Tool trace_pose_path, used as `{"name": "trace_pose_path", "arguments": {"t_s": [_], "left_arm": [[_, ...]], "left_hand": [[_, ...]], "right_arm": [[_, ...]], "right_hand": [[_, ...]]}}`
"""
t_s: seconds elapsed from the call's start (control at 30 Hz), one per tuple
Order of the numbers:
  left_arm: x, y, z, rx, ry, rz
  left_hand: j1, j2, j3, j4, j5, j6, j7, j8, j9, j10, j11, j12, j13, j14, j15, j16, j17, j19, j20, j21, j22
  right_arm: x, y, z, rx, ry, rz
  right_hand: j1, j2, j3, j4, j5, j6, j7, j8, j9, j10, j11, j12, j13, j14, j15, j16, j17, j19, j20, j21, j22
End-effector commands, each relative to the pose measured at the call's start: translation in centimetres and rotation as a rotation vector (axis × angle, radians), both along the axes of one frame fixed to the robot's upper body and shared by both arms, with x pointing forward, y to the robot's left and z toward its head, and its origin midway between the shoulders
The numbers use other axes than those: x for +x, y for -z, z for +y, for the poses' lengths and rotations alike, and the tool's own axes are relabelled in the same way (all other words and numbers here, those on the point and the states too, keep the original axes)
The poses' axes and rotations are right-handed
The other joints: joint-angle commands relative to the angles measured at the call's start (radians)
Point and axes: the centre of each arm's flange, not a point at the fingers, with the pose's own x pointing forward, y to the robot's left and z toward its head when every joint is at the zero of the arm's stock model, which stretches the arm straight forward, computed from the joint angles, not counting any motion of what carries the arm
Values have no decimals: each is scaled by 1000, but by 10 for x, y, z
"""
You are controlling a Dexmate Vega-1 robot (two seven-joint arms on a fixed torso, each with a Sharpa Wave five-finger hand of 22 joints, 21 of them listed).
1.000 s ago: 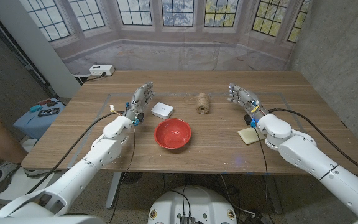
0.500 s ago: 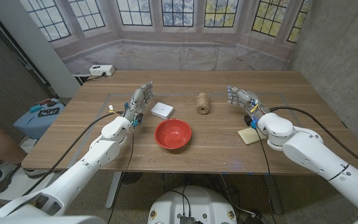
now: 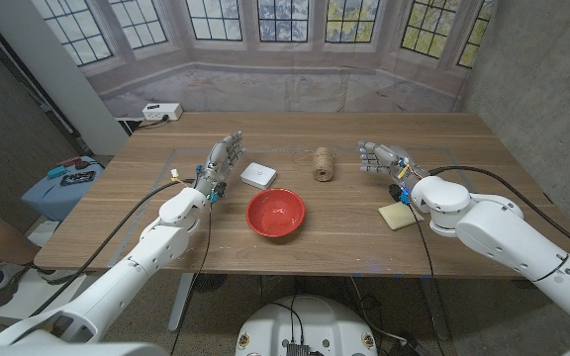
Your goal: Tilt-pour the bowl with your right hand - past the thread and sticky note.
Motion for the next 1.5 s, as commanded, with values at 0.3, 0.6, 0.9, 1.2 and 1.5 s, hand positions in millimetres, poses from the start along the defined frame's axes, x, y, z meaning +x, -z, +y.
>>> {"name": "trace_pose_path", "arguments": {"t_s": [0.3, 0.6, 0.9, 1.2, 1.5], "left_arm": [[5, -2, 3, 15, 12, -3], [3, 0, 1, 25, 17, -3], [1, -3, 5, 45, 14, -9], [2, -5, 6, 53, 27, -15], [0, -4, 10, 49, 19, -20]], "left_hand": [[14, 5, 0, -8, -4, 7, -4, -1, 6, 1, 3, -3, 6, -1, 8, -2, 3, 7, 1, -2, 5], [15, 5, 0, -11, -4, 10, -4, -1, 6, 4, 6, -2, 6, 1, 8, -1, 3, 7, 1, -3, 5], [17, 4, -2, -15, -5, 13, -4, 0, 6, 10, 2, -1, 6, 4, 10, 0, 3, 8, 1, -3, 5], [20, 4, -2, -20, -5, 18, -3, 1, 6, 17, 5, 0, 6, 6, 10, 0, 3, 9, 1, -3, 5], [23, 4, -2, -26, -5, 22, -4, 1, 6, 20, 2, 0, 7, 8, 12, 0, 2, 10, 2, -2, 5]], "right_arm": [[-20, -10, 20, -91, -4, 112], [-30, -5, 26, -136, 11, 94], [-36, 3, 41, -182, 30, 69], [-39, 8, 56, -217, 33, 58], [-41, 9, 64, -244, 40, 50]], "right_hand": [[54, 0, 14, -15, 3, 16, 19, 2, 5, 20, 11, 10, 11, 25, 16, 9, 4, 21, 20, 4, 6], [79, -6, 13, -12, 2, 59, 3, 12, 5, 61, 3, 24, 18, 61, 3, 26, 12, 33, 18, 2, 8], [127, -22, 11, -15, 1, 139, -24, 28, 4, 138, -28, 41, 16, 115, -29, 52, 21, 69, -8, 8, 10], [165, -38, 7, -15, -1, 176, -30, 32, 3, 186, -67, 48, 13, 150, -42, 68, 24, 98, -15, 15, 11], [201, -43, 11, -21, 0, 193, -29, 32, 3, 205, -69, 49, 12, 165, -46, 75, 24, 118, -16, 20, 12]]}}
